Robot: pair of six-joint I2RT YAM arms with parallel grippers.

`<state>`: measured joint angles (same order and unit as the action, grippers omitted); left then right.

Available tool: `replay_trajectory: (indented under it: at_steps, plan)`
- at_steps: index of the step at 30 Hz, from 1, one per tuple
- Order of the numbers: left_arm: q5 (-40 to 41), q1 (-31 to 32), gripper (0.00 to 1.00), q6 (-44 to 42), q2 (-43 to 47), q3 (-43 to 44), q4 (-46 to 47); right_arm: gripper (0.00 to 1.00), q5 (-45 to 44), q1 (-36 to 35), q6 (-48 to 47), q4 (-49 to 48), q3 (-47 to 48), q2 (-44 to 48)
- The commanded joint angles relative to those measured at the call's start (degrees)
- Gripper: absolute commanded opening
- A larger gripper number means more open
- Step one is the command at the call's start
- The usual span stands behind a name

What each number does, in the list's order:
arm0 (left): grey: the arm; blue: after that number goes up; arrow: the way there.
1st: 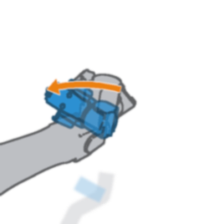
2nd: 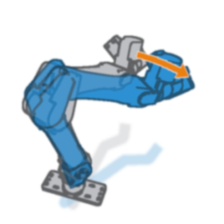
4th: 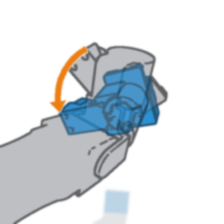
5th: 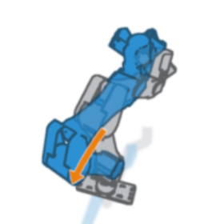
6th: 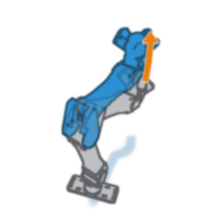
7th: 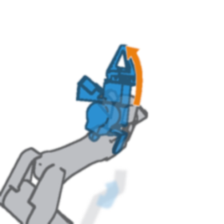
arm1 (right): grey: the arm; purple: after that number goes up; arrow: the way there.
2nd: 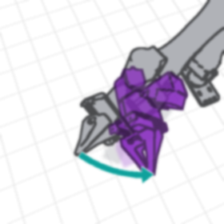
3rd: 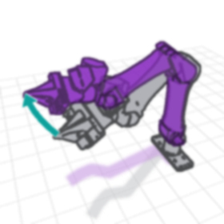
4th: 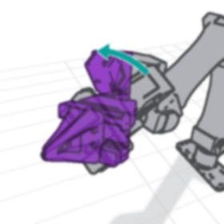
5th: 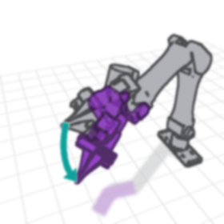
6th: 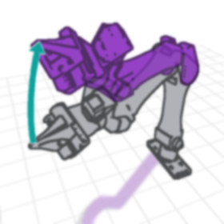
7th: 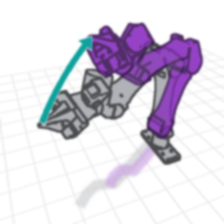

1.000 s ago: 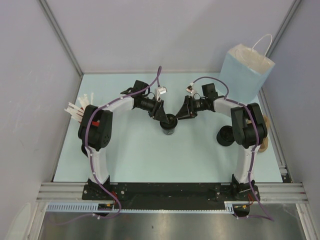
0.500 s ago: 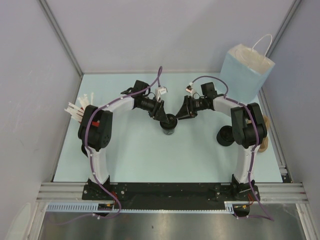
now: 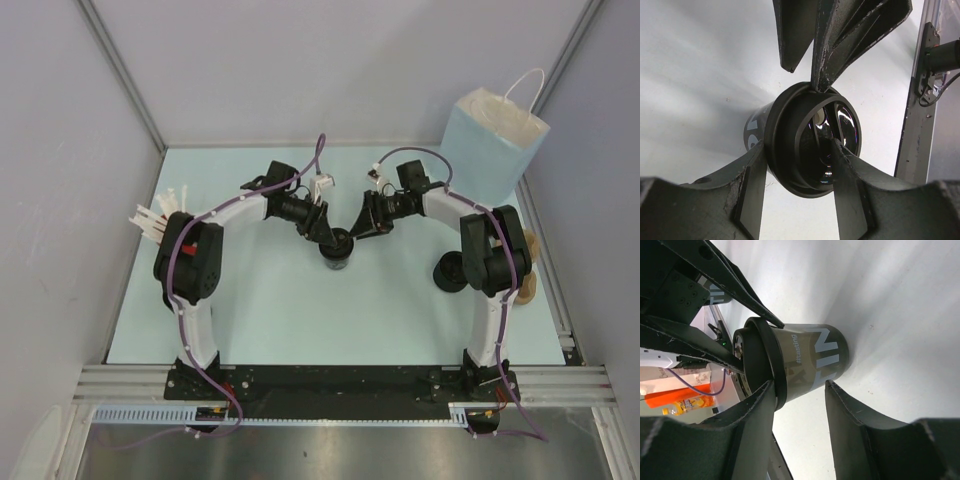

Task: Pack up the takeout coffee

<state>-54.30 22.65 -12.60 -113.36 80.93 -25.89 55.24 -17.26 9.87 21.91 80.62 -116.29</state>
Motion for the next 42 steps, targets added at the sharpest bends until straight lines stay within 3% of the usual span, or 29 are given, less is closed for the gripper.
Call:
replay_trajectory:
  at_steps: [1, 7, 14, 28, 42]
  plan:
    - [9.22, 1.87, 0.33, -7.0, -2.04, -3.84, -3.2, 0.5, -8.15, -0.94, -3.54, 2.26, 0.76, -2.28]
    - [9.39, 1.87, 0.33, -7.0, -1.86, -3.93, -2.85, 0.52, -1.11, 1.09, -2.66, 3.14, 6.74, -2.28]
    - [9.66, 1.87, 0.33, -6.56, -2.04, -3.76, -2.76, 0.52, -1.1, -0.32, -0.99, 2.44, 11.05, -4.55]
    - [11.32, 1.87, 0.32, -5.33, -2.92, -3.23, -3.2, 0.53, -1.37, -0.24, -3.1, 2.52, 6.83, -3.33]
    - [11.76, 1.87, 0.32, -5.59, -3.36, -2.79, -3.91, 0.52, 8.47, 1.88, 5.16, -5.12, 5.6, -1.83]
